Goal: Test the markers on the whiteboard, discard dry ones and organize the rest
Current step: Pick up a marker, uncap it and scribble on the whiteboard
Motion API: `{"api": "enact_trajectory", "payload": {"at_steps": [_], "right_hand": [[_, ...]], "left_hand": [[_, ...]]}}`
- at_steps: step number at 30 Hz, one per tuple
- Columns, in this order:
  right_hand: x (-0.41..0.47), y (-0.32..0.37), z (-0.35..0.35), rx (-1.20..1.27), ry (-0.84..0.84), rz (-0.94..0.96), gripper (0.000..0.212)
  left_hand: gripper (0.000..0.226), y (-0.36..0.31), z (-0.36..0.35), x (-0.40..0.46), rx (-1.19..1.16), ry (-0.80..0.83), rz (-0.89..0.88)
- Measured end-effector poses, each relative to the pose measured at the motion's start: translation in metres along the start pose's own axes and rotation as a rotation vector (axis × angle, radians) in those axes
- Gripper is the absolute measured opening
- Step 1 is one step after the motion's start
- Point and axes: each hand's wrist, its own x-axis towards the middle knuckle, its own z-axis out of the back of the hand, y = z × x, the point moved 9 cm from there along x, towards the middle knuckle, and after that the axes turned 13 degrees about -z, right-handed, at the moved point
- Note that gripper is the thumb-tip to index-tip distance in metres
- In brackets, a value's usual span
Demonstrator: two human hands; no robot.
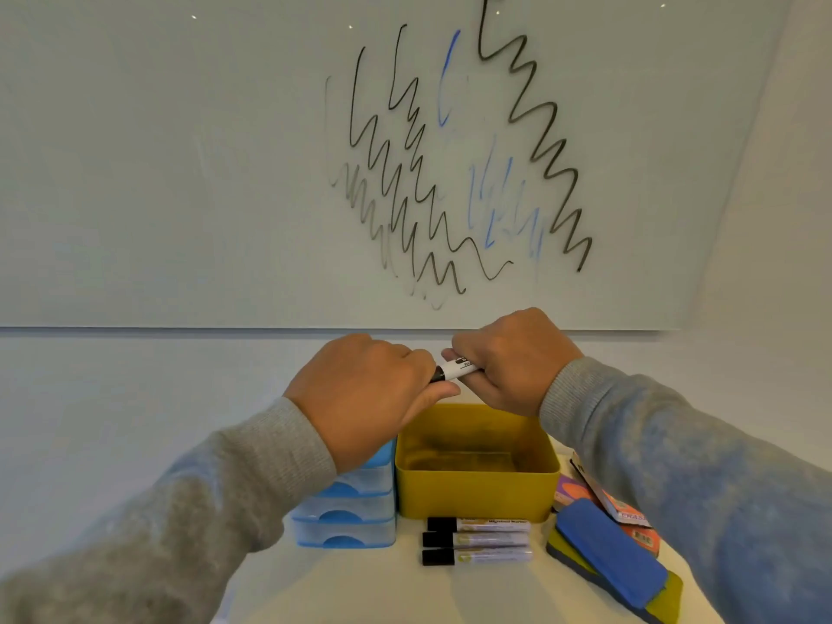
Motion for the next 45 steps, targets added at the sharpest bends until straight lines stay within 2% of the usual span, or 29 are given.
{"api": "enact_trajectory", "payload": {"at_steps": [4, 8, 10, 12, 14, 19, 26, 28, 31, 36, 41, 45], "right_hand": [[0.003, 0.006, -0.015, 0.005, 0.084, -0.014, 0.037], [-0.042, -0.106, -0.019, -0.116, 0.353, -0.433, 0.023], [-0.072, -0.126, -0.023, -0.118, 0.456, -0.520, 0.032], [-0.074, -0.101, -0.038, 0.040, 0.485, -0.543, 0.034], [-0.064, -0.072, -0.050, 0.260, 0.473, -0.569, 0.029], [-0.055, -0.045, -0.067, 0.630, 0.543, -0.640, 0.008], [-0.045, -0.045, -0.074, 0.583, 0.628, -0.639, 0.031], [-0.035, -0.038, -0.067, 0.608, 0.598, -0.624, 0.030], [-0.010, -0.040, -0.044, 0.656, 0.445, -0.642, 0.017], [0.037, -0.050, -0.003, 0.848, 0.180, -0.692, 0.012], [0.097, -0.041, 0.034, 0.927, -0.005, -0.613, 0.017], [0.149, -0.028, 0.060, 0.971, -0.081, -0.525, 0.011]], "left_hand": [[0.052, -0.001, 0.003, 0.000, -0.017, -0.013, 0.018], [0.045, 0.057, 0.018, -0.058, -0.101, -0.077, 0.239], [0.051, 0.086, 0.016, -0.082, -0.152, -0.059, 0.358], [0.053, 0.086, -0.010, -0.077, -0.253, 0.037, 0.408], [0.051, 0.066, -0.027, -0.050, -0.325, 0.063, 0.388], [0.033, 0.059, -0.047, -0.046, -0.392, -0.008, 0.410], [0.034, 0.074, -0.067, -0.055, -0.460, -0.020, 0.496], [0.036, 0.078, -0.071, -0.057, -0.454, 0.008, 0.503], [0.038, 0.091, -0.064, -0.056, -0.458, -0.023, 0.503], [0.032, 0.137, -0.018, -0.042, -0.416, -0.290, 0.487], [0.026, 0.185, 0.021, -0.029, -0.314, -0.486, 0.490], [0.050, 0.219, 0.025, -0.021, -0.330, -0.539, 0.571]]}}
